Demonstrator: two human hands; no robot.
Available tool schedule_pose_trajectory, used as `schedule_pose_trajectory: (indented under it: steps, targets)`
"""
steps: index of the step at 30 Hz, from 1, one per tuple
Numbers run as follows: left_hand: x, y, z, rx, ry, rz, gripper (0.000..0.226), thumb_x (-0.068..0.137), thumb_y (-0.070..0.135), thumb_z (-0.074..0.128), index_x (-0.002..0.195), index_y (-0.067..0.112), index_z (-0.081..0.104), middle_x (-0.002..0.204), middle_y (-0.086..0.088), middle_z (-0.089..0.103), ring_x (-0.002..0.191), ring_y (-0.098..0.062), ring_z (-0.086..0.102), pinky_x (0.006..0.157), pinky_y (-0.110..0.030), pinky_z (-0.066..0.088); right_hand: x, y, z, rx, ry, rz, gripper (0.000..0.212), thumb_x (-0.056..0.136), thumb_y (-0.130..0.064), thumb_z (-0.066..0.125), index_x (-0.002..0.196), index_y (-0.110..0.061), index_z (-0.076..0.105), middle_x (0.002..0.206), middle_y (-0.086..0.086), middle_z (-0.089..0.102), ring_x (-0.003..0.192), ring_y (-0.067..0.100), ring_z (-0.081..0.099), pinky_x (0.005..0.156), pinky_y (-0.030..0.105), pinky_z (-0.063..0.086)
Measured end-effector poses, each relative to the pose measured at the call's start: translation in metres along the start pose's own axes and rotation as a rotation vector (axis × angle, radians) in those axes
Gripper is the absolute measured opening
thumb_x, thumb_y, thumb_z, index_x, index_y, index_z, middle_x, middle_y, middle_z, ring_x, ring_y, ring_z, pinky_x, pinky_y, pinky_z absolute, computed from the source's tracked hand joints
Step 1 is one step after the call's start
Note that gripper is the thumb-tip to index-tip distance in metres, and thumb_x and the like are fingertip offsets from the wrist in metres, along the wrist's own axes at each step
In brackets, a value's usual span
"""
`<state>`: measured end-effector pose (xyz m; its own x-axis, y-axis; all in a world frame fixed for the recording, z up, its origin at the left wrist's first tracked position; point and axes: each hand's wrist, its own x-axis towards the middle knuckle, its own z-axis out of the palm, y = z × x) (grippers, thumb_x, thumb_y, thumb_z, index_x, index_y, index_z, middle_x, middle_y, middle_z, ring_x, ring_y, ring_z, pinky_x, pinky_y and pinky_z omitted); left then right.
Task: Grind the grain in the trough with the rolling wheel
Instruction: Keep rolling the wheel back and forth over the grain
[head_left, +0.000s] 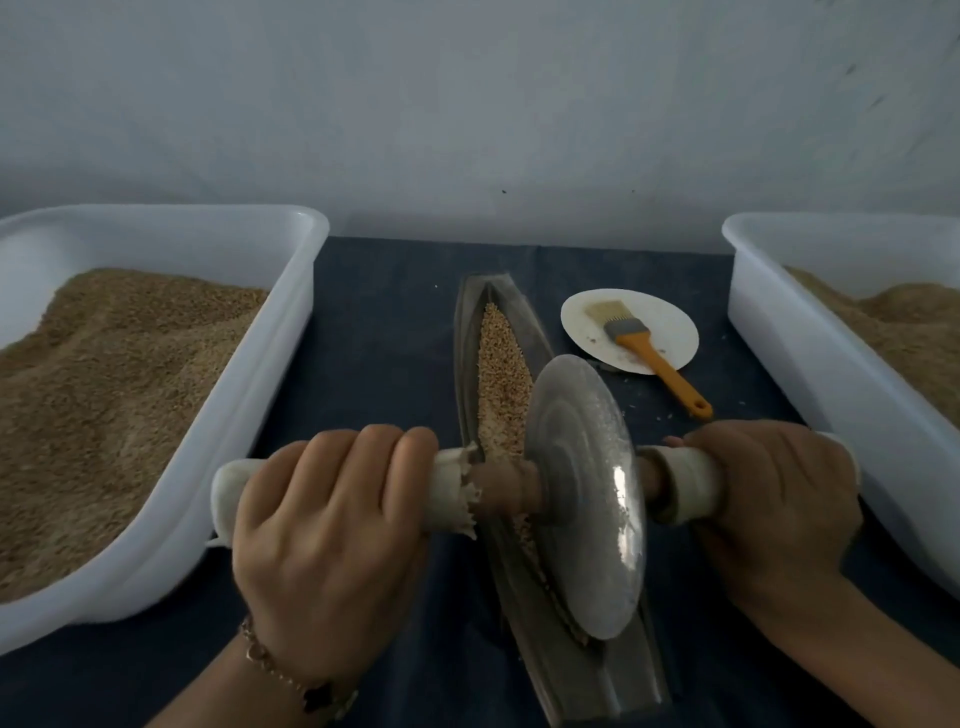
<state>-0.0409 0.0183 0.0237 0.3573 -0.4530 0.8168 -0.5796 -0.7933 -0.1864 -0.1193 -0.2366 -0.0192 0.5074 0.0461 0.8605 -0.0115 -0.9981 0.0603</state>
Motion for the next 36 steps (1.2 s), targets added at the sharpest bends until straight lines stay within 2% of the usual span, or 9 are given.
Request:
schedule_pose_trajectory:
  steps: [7,10,15,19,22,24,28,32,36]
  targets:
    - [-0.005,-0.001,-0.006,-0.032,-0.030,-0.008,0.010,0.066,0.005,0.075,0.074,0.008,0.069,0.068,-0.006,0.063,0.058,-0.029,0.059,0.062,-0.036,0.035,-0.001,0.002,-0.009,-0.040,0.003,-0.072,0.036,0.069,-0.010,0.074,0.098,-0.006,0.053,0.080,0.020,0.066,0.082,0.030,0.054,0.073,0.045,0.041]
    - [0.000,-0.007,0.002,-0.091,-0.138,0.004,0.010,0.068,0.009,0.073,0.068,0.010,0.063,0.061,-0.004,0.057,0.053,-0.026,0.053,0.054,-0.036,0.035,0.009,0.000,-0.012,-0.096,-0.121,-0.064,0.029,0.067,-0.006,0.073,0.092,-0.007,0.058,0.075,0.014,0.063,0.069,0.031,0.058,0.067,0.041,0.040]
    - [0.038,-0.023,0.036,-0.081,-0.593,-0.065,0.025,0.063,0.030,0.068,0.059,0.022,0.045,0.052,0.008,0.045,0.045,-0.014,0.041,0.047,-0.021,0.025,0.062,0.010,0.010,-0.075,-0.643,0.037,0.035,0.059,-0.021,0.075,0.081,-0.029,0.048,0.062,-0.010,0.043,0.054,0.020,0.043,0.050,0.026,0.026]
    - [0.085,-0.035,0.076,-0.119,-0.969,-0.123,0.028,0.061,0.049,0.059,0.058,0.021,0.061,0.055,0.007,0.057,0.052,-0.011,0.053,0.048,-0.022,0.033,0.095,0.026,0.049,-0.034,-1.029,0.175,0.011,0.071,-0.031,0.059,0.072,-0.027,0.048,0.068,-0.010,0.048,0.067,0.019,0.051,0.053,0.027,0.028]
    - [0.116,-0.042,0.094,-0.254,-1.303,-0.180,0.020,0.055,0.035,0.072,0.057,0.016,0.069,0.052,0.001,0.063,0.055,-0.015,0.060,0.056,-0.024,0.044,0.114,0.033,0.068,0.147,-1.254,0.346,0.008,0.060,-0.018,0.066,0.057,-0.019,0.059,0.059,-0.003,0.060,0.061,0.018,0.058,0.050,0.024,0.033]
    - [0.120,-0.047,0.100,-0.290,-1.378,-0.218,0.016,0.054,0.023,0.077,0.062,0.011,0.069,0.056,-0.004,0.066,0.052,-0.017,0.058,0.057,-0.023,0.044,0.127,0.034,0.074,0.183,-1.355,0.376,0.010,0.056,-0.014,0.071,0.051,-0.016,0.063,0.052,0.000,0.062,0.053,0.017,0.059,0.048,0.021,0.038]
    - [0.108,-0.047,0.097,-0.299,-1.349,-0.285,0.014,0.057,0.024,0.076,0.062,0.012,0.070,0.068,-0.007,0.070,0.060,-0.018,0.062,0.064,-0.028,0.052,0.135,0.030,0.074,0.044,-1.307,0.311,0.006,0.058,-0.019,0.068,0.060,-0.017,0.063,0.061,0.000,0.062,0.059,0.017,0.058,0.050,0.023,0.036]
    - [0.078,-0.033,0.075,-0.091,-0.940,-0.181,0.024,0.071,0.042,0.057,0.060,0.021,0.057,0.058,0.006,0.056,0.053,-0.011,0.053,0.049,-0.023,0.037,0.099,0.023,0.051,-0.051,-1.012,0.180,0.005,0.068,-0.031,0.054,0.070,-0.027,0.051,0.066,-0.009,0.048,0.060,0.016,0.047,0.050,0.026,0.028]
    - [0.049,-0.017,0.043,0.005,-0.557,-0.007,0.021,0.067,0.039,0.054,0.061,0.023,0.041,0.053,0.008,0.044,0.044,-0.012,0.039,0.046,-0.020,0.021,0.063,0.006,0.019,-0.123,-0.756,0.136,0.032,0.066,-0.034,0.069,0.070,-0.032,0.037,0.055,-0.011,0.035,0.049,0.016,0.038,0.046,0.025,0.020]
